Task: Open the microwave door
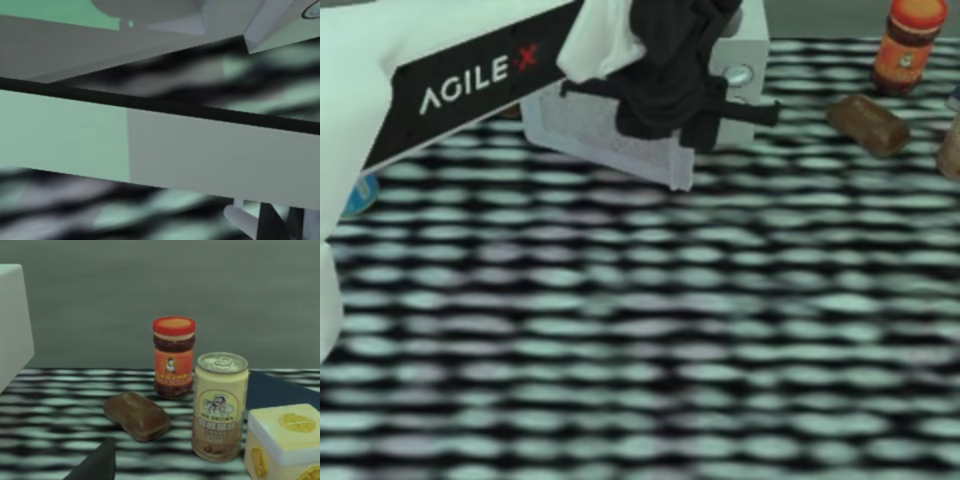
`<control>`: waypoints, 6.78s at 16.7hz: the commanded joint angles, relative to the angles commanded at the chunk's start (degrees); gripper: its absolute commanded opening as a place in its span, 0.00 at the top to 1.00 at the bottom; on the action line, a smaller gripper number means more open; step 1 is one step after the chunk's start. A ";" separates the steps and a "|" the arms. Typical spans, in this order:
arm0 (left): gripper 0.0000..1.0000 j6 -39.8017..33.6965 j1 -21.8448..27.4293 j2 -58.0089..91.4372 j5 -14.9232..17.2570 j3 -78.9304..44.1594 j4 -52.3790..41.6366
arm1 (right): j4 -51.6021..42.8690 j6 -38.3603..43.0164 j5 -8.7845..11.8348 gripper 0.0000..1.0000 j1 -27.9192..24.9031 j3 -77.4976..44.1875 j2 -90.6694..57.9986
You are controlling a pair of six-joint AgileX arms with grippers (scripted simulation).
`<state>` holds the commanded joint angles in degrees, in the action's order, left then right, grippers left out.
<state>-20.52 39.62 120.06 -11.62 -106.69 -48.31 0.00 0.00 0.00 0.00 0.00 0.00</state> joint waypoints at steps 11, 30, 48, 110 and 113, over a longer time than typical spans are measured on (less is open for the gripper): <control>1.00 0.00 0.00 0.00 0.00 0.00 0.00 | 0.00 0.00 0.00 0.00 0.00 0.00 0.00; 1.00 6.37 -1.07 -5.48 3.41 8.24 3.86 | 0.00 0.00 0.00 0.00 0.00 0.00 0.00; 1.00 6.37 -1.07 -5.48 3.41 8.24 3.86 | 0.00 0.00 0.00 0.00 0.00 0.00 0.00; 1.00 20.89 -4.80 -15.01 11.73 21.28 8.39 | 0.00 0.00 0.00 0.00 0.00 0.00 0.00; 1.00 20.89 -4.80 -15.01 11.73 21.28 8.39 | 0.00 0.00 0.00 0.00 0.00 0.00 0.00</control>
<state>0.37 34.82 105.05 0.11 -85.40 -39.92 0.00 0.00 0.00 0.00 0.00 0.00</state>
